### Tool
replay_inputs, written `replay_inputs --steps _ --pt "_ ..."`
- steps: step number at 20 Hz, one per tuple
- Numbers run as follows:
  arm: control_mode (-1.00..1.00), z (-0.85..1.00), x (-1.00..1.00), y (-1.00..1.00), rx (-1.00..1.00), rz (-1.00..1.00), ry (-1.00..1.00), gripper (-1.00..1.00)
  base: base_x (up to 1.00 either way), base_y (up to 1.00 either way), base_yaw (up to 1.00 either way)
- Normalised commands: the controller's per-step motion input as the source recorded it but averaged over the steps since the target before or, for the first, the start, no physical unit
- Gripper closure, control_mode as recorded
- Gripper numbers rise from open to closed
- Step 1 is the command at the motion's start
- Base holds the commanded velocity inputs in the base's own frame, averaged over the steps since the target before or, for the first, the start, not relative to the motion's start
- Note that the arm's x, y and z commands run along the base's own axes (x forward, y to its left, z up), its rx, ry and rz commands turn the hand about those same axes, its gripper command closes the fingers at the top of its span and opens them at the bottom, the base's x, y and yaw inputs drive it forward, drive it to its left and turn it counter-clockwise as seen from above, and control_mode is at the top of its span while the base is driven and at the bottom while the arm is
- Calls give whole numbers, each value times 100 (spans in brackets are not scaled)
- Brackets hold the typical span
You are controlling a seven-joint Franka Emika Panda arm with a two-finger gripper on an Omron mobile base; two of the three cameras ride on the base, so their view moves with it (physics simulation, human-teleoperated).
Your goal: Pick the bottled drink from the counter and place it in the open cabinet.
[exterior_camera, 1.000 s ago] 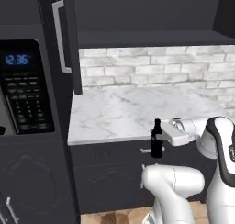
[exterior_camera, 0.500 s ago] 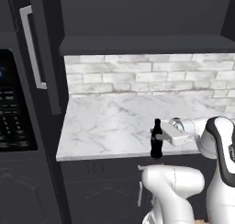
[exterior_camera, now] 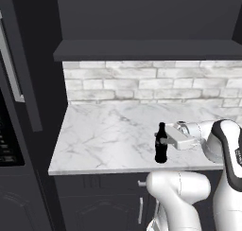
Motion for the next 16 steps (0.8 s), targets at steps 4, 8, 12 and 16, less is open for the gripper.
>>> replay_inputs --steps 4,8,12,16 --pt "100 0 0 0 0 0 0 100 0 0 0" --pt "100 0 0 0 0 0 0 100 0 0 0" --pt "100 0 0 0 0 0 0 100 0 0 0" --pt "100 0 0 0 0 0 0 100 0 0 0"
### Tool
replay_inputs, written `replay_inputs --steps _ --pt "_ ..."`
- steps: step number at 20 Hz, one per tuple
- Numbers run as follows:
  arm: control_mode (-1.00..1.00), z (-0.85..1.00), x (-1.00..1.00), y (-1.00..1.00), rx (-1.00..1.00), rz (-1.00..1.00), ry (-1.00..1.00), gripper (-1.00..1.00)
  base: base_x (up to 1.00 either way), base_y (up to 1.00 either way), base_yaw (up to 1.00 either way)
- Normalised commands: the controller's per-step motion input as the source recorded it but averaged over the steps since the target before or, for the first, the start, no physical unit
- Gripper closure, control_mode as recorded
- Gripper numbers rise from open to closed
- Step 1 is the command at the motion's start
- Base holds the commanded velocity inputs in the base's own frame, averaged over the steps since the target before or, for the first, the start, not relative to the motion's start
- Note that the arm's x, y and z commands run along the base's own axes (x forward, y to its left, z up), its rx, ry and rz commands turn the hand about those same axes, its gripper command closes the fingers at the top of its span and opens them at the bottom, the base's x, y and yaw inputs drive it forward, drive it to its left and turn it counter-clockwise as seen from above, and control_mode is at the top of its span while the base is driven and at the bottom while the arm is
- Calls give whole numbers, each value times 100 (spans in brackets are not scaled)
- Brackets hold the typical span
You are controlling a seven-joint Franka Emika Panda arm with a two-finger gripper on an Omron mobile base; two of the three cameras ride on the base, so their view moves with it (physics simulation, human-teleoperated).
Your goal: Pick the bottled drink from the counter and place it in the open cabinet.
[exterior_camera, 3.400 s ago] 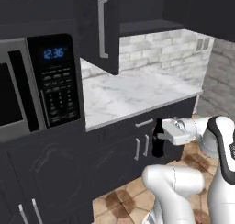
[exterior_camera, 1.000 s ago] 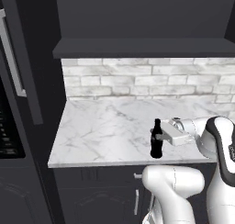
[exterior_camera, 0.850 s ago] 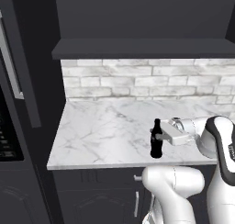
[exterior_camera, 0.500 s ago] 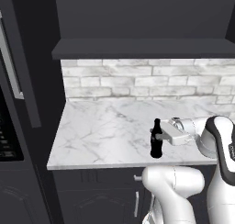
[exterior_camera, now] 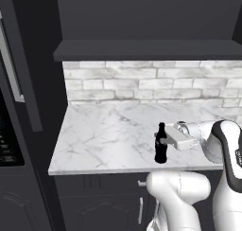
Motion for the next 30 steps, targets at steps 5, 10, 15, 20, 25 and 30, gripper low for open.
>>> replay_inputs --steps 5,10,15,20,25,30 --pt "-100 6 -1 0 0 0 0 100 -2 0 0" --pt "-100 42 -10 3 2 0 0 100 0 0 0" --pt "-100 63 0 3 -1 -1 2 100 0 0 0" --pt "-100 56 -1 2 -12 -10 9 100 0 0 0" --pt "-100 45 -5 -7 -8 -27 -3 100 0 0 0" --pt "-100 49 -4 -2 0 -35 -1 100 0 0 0"
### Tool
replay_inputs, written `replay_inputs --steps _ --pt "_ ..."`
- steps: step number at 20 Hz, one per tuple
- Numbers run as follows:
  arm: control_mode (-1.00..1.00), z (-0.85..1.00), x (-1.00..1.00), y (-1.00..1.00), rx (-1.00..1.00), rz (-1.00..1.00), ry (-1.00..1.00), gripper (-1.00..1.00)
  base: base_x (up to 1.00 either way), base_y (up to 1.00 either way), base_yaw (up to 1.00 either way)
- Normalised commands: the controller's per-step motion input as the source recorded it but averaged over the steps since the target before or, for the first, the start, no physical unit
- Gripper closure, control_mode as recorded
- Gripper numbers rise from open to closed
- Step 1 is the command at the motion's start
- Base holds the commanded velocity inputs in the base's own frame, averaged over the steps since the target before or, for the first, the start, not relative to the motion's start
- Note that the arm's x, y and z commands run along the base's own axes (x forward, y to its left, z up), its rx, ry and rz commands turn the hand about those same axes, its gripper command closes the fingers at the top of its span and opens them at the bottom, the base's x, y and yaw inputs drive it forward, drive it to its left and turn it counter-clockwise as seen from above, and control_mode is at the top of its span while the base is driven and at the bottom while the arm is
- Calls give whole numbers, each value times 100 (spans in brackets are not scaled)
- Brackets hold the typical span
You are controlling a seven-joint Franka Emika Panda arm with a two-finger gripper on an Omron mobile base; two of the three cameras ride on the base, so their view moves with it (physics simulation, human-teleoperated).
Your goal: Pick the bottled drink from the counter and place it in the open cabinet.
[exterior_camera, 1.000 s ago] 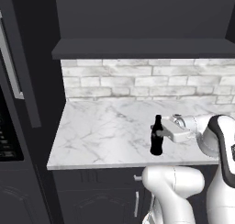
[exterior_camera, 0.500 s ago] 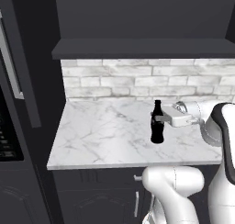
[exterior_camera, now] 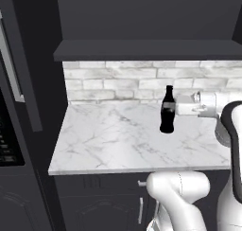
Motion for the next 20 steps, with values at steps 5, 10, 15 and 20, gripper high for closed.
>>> replay_inputs --steps 5,10,15,20 --pt "-100 49 -3 -3 -2 -20 -1 100 0 0 0" --pt "-100 48 -3 -7 -14 -1 -1 100 0 0 0" --pt "-100 44 0 -16 -23 0 -3 100 0 0 0" --pt "-100 39 0 -23 -24 0 -9 100 0 0 0"
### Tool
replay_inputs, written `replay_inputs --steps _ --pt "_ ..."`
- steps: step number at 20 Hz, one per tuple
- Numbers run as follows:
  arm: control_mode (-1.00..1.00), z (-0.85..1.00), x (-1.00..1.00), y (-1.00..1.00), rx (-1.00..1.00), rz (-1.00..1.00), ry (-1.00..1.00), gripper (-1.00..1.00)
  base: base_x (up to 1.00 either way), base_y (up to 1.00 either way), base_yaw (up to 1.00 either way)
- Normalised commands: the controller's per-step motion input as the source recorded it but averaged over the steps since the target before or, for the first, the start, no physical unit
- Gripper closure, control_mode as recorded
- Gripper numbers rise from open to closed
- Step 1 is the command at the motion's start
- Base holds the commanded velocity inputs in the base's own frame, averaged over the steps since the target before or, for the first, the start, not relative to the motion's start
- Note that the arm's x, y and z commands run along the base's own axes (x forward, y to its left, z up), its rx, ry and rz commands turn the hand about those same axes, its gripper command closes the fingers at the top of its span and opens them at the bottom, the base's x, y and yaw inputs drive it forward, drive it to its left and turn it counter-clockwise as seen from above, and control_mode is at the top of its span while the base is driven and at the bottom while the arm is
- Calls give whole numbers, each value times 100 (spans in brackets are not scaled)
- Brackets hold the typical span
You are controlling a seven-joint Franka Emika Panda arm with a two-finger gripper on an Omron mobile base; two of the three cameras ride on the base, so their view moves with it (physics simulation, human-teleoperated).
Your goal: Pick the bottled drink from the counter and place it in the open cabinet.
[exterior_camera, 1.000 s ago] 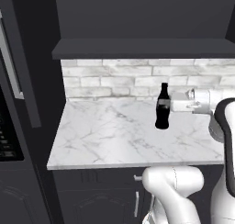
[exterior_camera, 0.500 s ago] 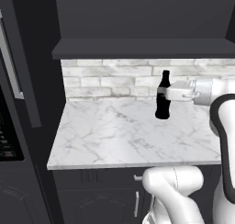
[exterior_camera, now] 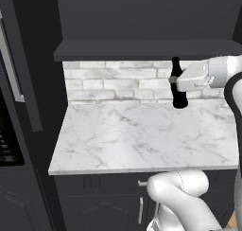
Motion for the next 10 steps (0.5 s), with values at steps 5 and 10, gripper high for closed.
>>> replay_inputs --steps 5,10 --pt "-100 34 3 -20 -6 -5 -7 100 0 0 0" --pt "-100 27 17 -16 0 -19 -3 100 0 0 0"
